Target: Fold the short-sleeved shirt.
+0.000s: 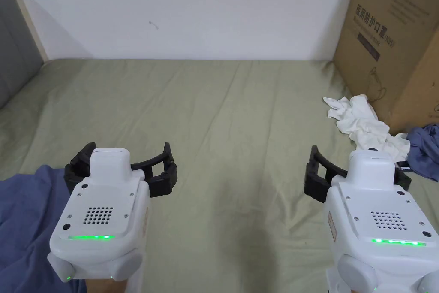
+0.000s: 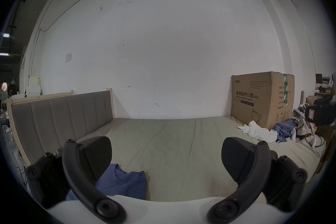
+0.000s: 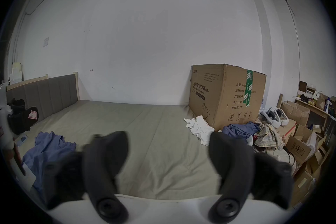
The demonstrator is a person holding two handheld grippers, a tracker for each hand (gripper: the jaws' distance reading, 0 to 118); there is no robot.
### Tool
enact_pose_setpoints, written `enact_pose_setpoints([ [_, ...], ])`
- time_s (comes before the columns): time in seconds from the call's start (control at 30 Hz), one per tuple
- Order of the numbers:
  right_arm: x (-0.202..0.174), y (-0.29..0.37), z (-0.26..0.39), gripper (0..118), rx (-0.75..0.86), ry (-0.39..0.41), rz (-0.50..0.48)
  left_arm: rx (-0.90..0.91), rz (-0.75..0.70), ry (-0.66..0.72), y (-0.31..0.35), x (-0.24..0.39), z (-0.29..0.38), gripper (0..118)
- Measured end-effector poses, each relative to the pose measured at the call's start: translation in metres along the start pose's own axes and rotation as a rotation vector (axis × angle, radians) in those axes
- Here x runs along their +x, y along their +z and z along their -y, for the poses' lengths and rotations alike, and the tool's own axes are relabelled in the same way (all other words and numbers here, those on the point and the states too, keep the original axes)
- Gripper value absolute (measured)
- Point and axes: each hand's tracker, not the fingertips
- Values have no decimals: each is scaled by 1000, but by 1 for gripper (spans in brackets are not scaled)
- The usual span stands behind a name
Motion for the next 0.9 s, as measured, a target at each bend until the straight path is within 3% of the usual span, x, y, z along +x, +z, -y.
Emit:
enact_pose_setpoints([
  [0.07, 0, -1, 0, 63, -9, 1, 4, 7, 5, 25, 2, 0, -1, 117],
  [0.1, 1, -1, -1, 55, -22, -8, -8, 9, 12, 36, 3, -1, -2, 107],
  [0.17, 3, -1, -2, 23, -29, -31, -30, 7, 23, 49, 3, 0, -4, 53],
  [0.2, 2, -1, -2, 14, -29, -28, -21, -5, 25, 51, 2, 1, -6, 21],
  [0.23, 3, 0, -2, 10, -28, -29, -26, -13, 22, 51, 1, 1, -5, 11],
  [0.3, 4, 1, -2, 3, -26, -34, -48, -29, 57, 75, -1, -2, -4, 11],
  [0.9, -21, -2, -9, 3, -17, -25, -119, -58, -13, 83, 9, -38, -1, 10],
])
